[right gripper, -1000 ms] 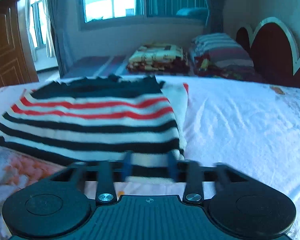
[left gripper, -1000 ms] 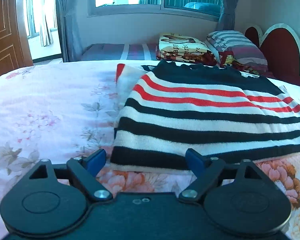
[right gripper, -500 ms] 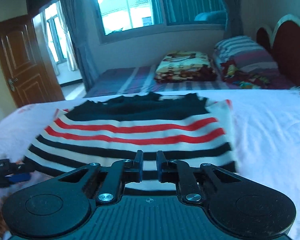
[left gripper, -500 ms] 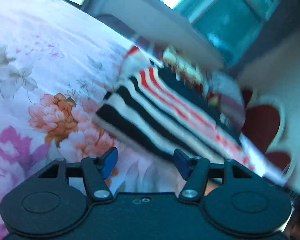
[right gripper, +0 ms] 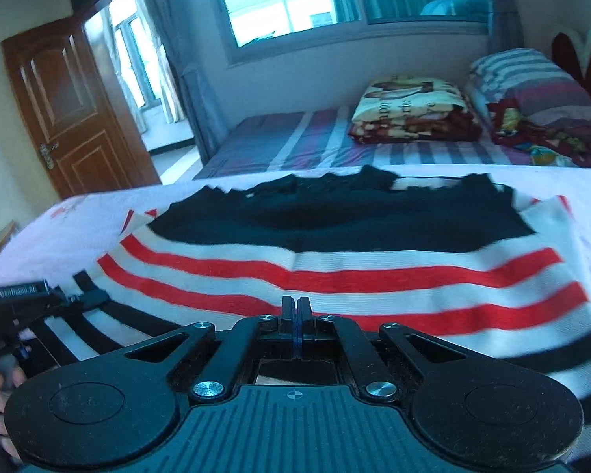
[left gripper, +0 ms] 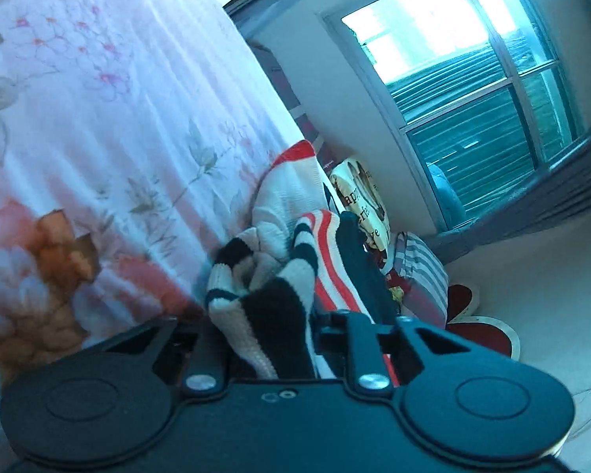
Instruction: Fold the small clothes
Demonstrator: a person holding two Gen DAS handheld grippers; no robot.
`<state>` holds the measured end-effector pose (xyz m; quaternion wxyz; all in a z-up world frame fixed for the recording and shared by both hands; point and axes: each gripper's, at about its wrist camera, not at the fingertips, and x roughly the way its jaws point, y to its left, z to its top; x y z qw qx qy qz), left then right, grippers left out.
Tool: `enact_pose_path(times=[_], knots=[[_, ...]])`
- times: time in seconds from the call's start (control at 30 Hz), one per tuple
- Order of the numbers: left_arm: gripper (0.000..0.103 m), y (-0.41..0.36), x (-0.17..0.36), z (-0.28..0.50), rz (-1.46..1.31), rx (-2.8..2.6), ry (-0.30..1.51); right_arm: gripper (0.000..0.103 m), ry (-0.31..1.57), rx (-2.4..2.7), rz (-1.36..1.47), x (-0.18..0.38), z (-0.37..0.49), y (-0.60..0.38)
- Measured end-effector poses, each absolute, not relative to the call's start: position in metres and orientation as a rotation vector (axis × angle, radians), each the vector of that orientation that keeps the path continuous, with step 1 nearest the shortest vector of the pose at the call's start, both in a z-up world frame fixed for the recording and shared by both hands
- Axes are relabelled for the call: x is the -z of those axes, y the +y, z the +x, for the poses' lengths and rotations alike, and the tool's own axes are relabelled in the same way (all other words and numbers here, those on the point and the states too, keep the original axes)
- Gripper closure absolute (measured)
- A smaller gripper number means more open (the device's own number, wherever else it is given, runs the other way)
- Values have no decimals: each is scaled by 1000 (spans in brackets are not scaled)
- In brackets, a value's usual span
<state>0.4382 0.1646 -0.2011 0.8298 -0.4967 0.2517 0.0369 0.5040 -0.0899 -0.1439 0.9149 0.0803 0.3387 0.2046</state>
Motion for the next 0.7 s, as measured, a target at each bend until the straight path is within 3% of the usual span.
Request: enact_pose_path(times=[0.1, 0.27, 0.43, 0.7], knots=[[88, 163, 172, 424, -1043, 40, 400, 103, 726, -433, 69, 157, 504, -75], [88, 171, 200, 439, -1014, -47, 561, 103, 707, -431, 42, 163, 503, -74], [88, 170, 200, 438, -1045, -18, 537, 103, 708, -437, 72, 166, 504, -79], [88, 94, 95, 458, -763, 185, 466, 103, 679, -393, 311, 151, 500, -121]])
